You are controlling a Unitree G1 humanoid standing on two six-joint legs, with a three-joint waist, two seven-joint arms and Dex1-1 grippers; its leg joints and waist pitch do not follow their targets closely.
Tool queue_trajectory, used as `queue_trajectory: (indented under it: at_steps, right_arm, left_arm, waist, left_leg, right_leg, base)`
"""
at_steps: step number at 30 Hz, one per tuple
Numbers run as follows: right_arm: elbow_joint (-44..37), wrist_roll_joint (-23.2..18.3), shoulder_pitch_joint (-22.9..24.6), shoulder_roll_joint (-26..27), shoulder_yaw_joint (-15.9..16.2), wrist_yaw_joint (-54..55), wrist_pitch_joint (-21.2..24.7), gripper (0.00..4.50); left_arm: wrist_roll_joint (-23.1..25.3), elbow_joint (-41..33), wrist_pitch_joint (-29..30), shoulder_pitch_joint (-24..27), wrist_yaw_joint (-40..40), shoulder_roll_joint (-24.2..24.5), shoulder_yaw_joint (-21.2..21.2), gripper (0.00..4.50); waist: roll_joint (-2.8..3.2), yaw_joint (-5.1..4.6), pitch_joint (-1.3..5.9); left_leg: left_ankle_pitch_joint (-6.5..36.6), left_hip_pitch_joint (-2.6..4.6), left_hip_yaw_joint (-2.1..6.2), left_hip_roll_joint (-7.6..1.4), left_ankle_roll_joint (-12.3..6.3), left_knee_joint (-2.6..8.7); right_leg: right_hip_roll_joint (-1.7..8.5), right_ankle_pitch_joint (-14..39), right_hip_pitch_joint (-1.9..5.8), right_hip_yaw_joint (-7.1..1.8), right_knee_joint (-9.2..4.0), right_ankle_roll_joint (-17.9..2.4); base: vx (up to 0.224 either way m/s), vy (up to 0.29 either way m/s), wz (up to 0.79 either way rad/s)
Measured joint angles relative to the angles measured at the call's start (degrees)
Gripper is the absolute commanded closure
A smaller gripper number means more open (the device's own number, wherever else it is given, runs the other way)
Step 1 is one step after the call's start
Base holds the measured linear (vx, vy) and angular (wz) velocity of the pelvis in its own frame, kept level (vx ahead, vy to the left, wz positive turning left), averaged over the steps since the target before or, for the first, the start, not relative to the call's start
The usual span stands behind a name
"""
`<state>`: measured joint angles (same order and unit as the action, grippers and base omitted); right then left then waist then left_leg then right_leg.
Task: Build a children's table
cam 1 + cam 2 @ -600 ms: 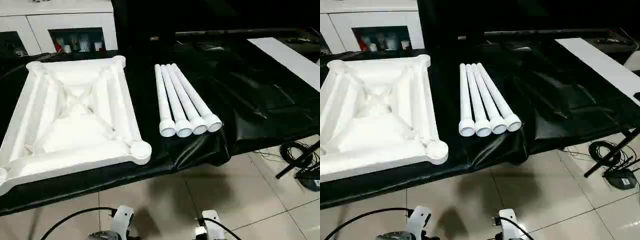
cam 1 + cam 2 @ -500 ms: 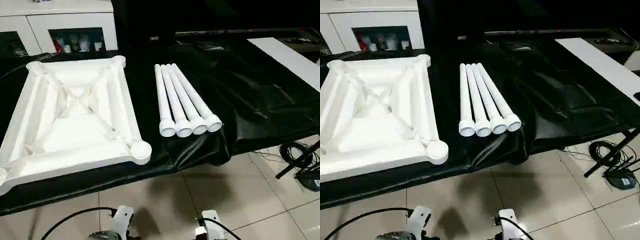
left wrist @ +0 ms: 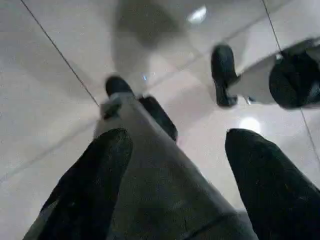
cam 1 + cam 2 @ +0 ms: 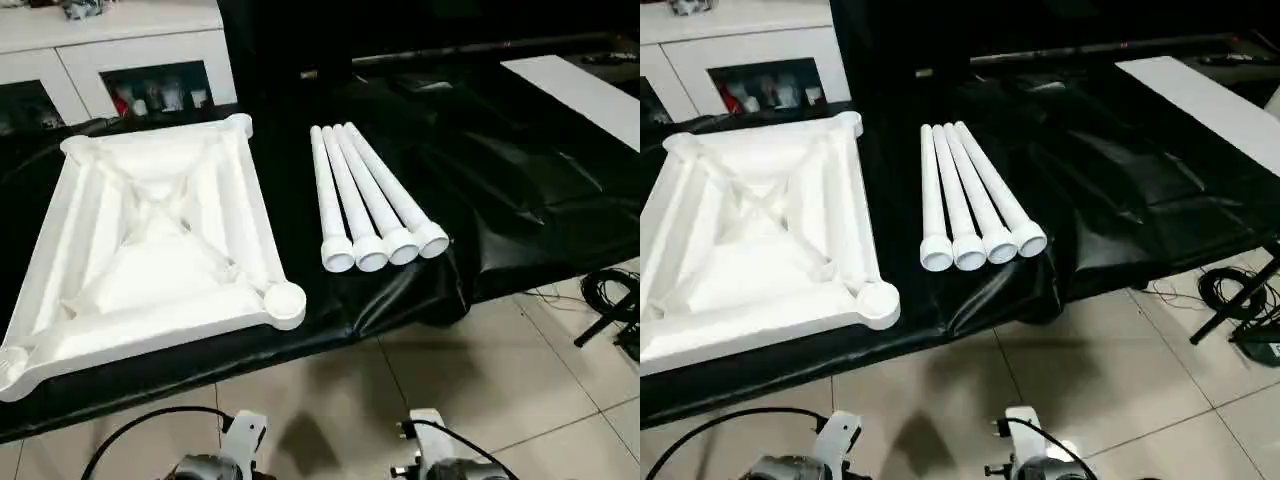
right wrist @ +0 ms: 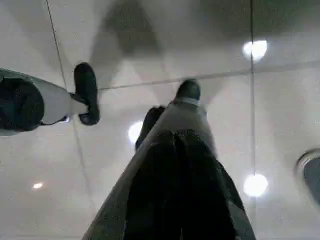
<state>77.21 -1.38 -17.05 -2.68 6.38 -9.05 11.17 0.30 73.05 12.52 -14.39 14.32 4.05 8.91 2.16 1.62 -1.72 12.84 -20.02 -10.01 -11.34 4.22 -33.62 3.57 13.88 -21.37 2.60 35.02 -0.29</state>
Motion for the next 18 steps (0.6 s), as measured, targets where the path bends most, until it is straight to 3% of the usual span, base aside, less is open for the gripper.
queue_trajectory:
  at_steps: [3, 9, 14, 18]
  right_arm:
    - [-0.1, 1.2, 0.0, -0.1, 0.6, 2.7, -4.5, 4.5]
    - [-2.3, -1.5, 0.4, 1.2, -3.7, 1.0, -10.5, 4.5]
    - [-4.8, 0.0, 2.7, 1.6, -2.0, -1.6, -15.7, 4.5]
    - [-7.8, 1.6, 6.8, 1.0, -0.2, -3.8, -21.7, 4.5]
  left_arm:
    - [-0.5, -0.1, -5.5, 1.4, -1.7, -0.2, -1.4, 1.0]
    - [-2.2, -0.1, -9.1, 1.4, -1.8, -0.2, -4.5, 1.0]
    - [-0.3, -2.3, -18.3, 1.8, -2.3, -0.9, -3.0, 1.0]
    - [-1.0, -8.9, -24.2, 6.6, 1.4, -0.8, -3.7, 1.0]
  waist:
    - [-0.58, 0.15, -0.34]
    - [-2.28, 0.37, -0.57]
    - [-4.02, 0.35, -0.46]
    - [-4.53, 0.3, -0.45]
  left_leg:
    - [0.0, 0.01, 0.0, -0.01, 0.1, 0.0]
    - [0.0, -0.02, -0.06, -0.07, 0.0, -0.01]
    - [0.0, -0.01, -0.23, -0.11, -0.06, -0.01]
    - [0.0, -0.03, -0.33, -0.16, -0.09, -0.03]
  right_leg:
    - [0.0, 0.0, -0.01, 0.01, 0.04, 0.0]
    - [-0.02, 0.0, -0.1, 0.0, 0.04, 0.0]
    - [-0.01, 0.0, -0.17, -0.05, 0.0, 0.0]
    - [-0.02, 0.0, -0.37, -0.1, 0.04, 0.0]
  base:
    - [0.0, 0.0, 0.0]
    - [0.0, 0.0, 0.0]
    - [0.0, 0.0, 0.0]
    - [0.0, 0.0, 0.0]
